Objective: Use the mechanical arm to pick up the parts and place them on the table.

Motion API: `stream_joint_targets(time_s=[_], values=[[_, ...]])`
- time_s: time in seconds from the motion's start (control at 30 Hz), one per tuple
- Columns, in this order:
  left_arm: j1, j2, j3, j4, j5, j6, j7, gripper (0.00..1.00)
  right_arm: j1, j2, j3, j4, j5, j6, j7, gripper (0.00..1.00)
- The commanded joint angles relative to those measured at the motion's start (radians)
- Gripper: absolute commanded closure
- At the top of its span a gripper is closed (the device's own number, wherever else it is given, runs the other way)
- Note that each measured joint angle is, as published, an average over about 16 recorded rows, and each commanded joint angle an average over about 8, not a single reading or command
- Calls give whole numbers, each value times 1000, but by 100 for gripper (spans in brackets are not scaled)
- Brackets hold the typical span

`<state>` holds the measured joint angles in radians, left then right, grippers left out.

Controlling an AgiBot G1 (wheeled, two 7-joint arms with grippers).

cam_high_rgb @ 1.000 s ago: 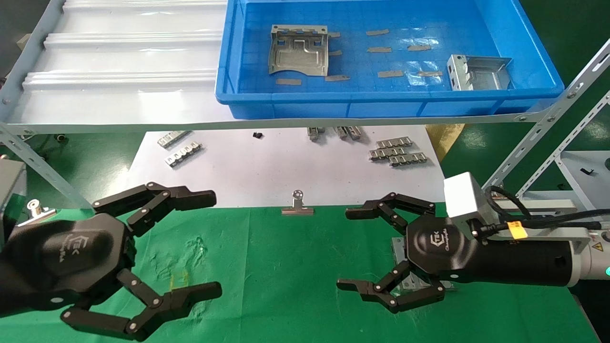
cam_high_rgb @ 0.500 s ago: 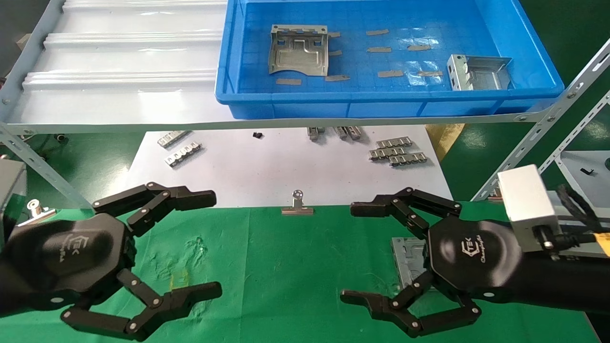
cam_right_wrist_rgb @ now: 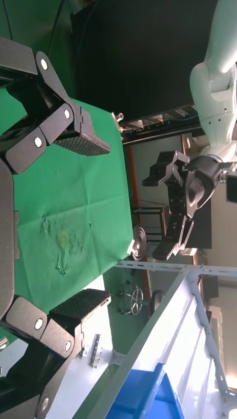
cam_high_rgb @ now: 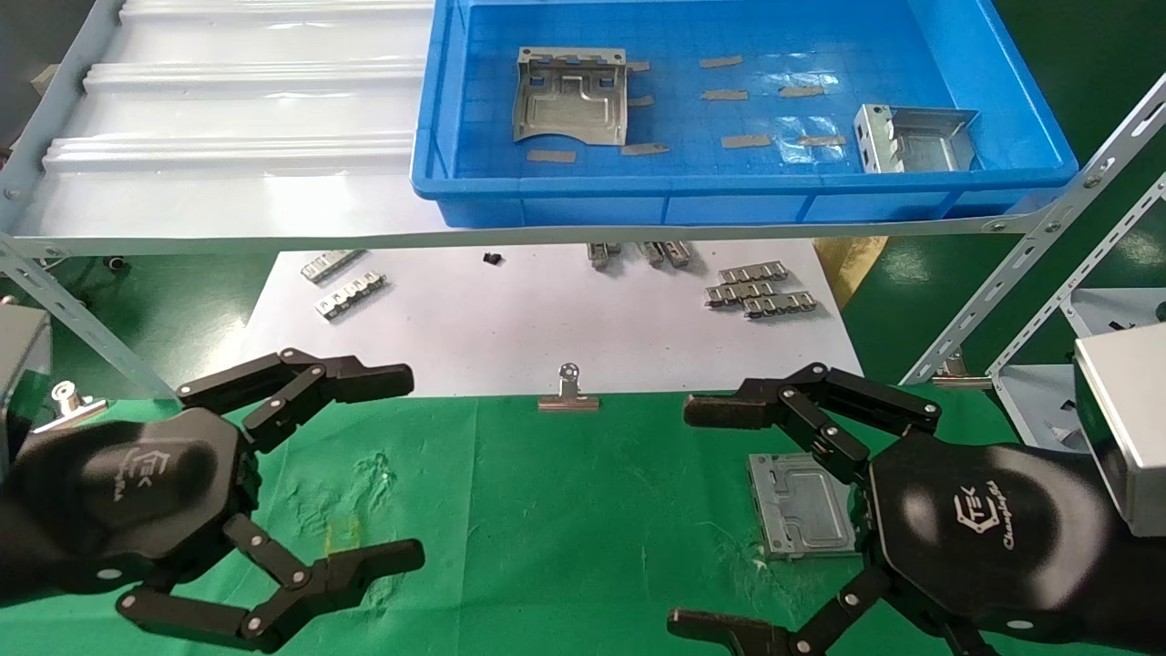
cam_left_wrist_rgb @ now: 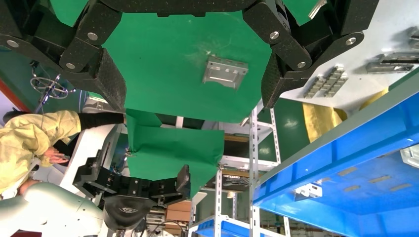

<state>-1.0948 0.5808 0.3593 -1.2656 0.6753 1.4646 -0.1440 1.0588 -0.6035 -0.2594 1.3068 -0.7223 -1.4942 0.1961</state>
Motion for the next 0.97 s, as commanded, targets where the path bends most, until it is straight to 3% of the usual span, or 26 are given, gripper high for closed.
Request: stream_joint_targets(time_s=[0.03, 0.97], values=[[0, 0, 0, 0, 0, 0, 0, 0, -9, 4, 11, 12, 5, 1, 5, 0], [0, 0, 0, 0, 0, 0, 0, 0, 13, -6, -17, -20, -7, -1, -7, 0]])
